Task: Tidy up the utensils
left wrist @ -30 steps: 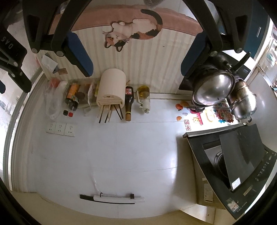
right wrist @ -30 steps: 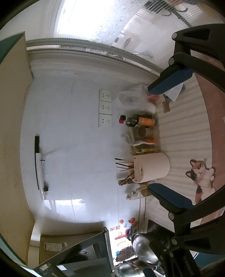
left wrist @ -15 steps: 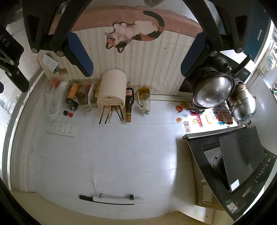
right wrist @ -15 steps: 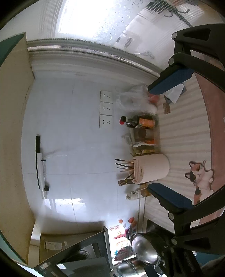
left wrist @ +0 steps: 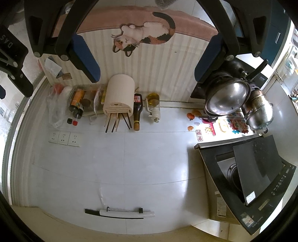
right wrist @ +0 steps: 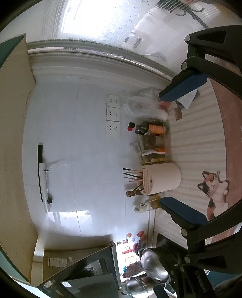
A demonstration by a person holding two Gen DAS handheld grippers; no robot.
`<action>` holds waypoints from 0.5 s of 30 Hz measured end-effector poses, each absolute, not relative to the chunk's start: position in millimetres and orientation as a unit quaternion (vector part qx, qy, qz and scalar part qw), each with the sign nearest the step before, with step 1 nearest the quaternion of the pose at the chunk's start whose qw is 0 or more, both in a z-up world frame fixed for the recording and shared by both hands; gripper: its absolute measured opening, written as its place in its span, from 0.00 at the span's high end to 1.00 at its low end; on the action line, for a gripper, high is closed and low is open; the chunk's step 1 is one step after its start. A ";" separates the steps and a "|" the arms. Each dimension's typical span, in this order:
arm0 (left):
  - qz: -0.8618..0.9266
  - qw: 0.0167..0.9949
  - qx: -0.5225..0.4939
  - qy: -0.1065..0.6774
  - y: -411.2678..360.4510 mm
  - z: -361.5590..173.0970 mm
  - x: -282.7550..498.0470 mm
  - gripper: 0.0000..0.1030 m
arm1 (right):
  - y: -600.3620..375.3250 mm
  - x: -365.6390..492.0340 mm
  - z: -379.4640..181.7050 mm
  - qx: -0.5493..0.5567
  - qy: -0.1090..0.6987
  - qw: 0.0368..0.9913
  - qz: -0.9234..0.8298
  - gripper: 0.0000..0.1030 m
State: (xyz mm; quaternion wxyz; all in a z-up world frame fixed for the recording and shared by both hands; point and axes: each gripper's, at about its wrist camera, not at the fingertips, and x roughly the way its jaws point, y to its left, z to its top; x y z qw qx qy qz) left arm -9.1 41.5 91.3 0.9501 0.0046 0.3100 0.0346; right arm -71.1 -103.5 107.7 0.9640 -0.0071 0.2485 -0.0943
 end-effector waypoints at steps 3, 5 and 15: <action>0.034 0.950 0.005 0.310 42.5 91.3 -8.6 0.00 | -103.3 -71.1 108.3 -0.009 0.248 0.964 -0.091 0.00; 0.034 0.950 0.005 0.309 41.2 91.5 -9.1 0.00 | -102.9 -71.7 108.8 -0.012 0.248 0.965 -0.090 0.00; 0.036 0.951 0.002 0.306 38.7 93.7 -11.2 0.00 | -101.9 -72.4 108.8 -0.013 0.247 0.965 -0.087 0.00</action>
